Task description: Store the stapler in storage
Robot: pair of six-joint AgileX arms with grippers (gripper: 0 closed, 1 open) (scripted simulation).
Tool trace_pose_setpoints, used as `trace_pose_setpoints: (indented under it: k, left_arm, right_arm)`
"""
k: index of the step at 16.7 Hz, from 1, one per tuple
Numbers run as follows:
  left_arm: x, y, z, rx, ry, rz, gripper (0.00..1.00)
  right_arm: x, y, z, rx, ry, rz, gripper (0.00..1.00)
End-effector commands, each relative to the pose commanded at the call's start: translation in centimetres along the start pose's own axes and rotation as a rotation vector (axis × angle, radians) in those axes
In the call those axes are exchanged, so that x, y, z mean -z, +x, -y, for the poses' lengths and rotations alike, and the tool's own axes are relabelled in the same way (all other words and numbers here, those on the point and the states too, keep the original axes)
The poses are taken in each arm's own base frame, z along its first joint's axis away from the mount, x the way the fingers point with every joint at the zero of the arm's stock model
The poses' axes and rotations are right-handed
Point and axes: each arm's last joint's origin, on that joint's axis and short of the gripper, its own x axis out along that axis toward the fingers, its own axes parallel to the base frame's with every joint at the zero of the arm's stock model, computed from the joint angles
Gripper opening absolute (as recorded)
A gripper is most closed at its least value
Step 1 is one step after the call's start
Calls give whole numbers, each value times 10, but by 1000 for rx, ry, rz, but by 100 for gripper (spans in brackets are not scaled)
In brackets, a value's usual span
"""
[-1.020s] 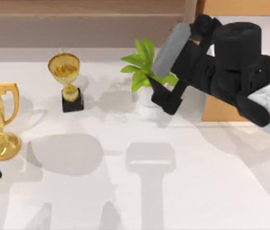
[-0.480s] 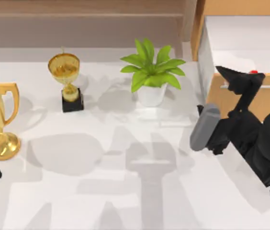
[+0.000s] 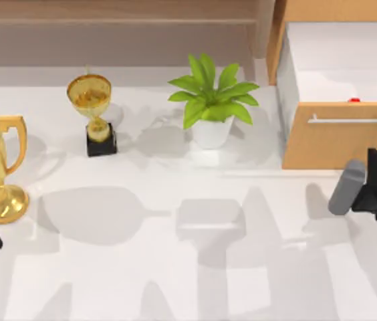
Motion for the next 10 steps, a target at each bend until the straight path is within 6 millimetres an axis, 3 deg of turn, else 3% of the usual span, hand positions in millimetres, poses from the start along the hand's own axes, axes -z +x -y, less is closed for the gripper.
trace_pose_setpoints:
  k: [7, 10]
  left_arm:
    - [0, 0, 0, 0, 0, 0, 100]
    - [0, 0, 0, 0, 0, 0, 100]
  right_arm:
    - [2, 0, -1, 0, -11, -14, 100]
    - [3, 8, -1, 5, -10, -19, 100]
